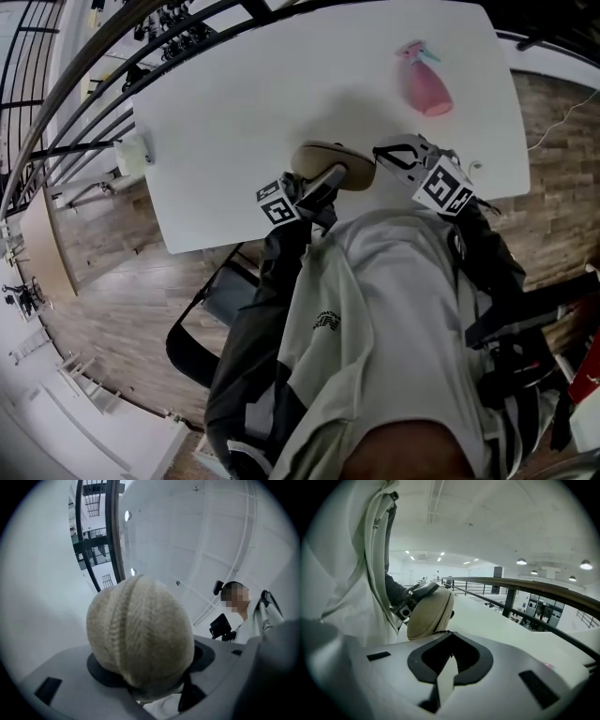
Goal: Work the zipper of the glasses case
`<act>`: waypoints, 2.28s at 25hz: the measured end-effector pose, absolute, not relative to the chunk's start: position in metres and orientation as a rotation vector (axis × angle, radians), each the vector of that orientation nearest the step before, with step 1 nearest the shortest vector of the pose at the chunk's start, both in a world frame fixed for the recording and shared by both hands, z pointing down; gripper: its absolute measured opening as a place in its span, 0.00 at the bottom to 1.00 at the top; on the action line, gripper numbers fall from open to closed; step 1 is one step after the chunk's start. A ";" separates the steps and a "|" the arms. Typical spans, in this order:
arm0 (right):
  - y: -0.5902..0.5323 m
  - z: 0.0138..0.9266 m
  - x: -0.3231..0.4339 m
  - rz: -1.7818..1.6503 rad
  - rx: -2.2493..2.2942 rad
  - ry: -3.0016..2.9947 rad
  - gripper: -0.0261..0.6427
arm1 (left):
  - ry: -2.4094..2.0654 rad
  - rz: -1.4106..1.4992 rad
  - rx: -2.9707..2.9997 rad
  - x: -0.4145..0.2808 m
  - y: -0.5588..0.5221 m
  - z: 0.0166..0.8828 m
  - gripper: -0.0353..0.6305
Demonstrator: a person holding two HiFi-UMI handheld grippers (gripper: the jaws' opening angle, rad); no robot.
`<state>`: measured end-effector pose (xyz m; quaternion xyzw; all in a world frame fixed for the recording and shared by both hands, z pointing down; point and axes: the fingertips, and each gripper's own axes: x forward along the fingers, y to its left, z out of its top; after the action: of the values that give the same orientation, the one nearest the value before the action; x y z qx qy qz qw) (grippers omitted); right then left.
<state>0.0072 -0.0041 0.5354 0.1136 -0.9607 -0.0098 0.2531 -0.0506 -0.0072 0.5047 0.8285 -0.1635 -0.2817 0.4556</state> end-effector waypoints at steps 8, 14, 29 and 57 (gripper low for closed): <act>-0.004 0.515 0.000 -0.007 0.267 -2.681 0.03 | -0.363 -0.728 2.052 -0.058 -0.009 0.489 0.53; -0.008 0.529 0.006 0.108 0.322 -2.693 0.03 | -0.399 -0.692 2.058 -0.051 -0.005 0.498 0.52; -0.010 0.537 0.014 0.136 0.369 -2.674 0.03 | -0.380 -0.599 2.107 -0.039 0.006 0.504 0.52; -0.004 0.563 -0.059 -0.192 -0.003 -2.427 0.03 | 0.136 0.113 2.042 0.050 0.087 0.585 0.52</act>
<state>-0.0585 -0.0037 0.5633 -0.0012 -0.9353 -0.0740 0.3461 0.0496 0.0865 0.5854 0.8515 0.0569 0.0472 0.5191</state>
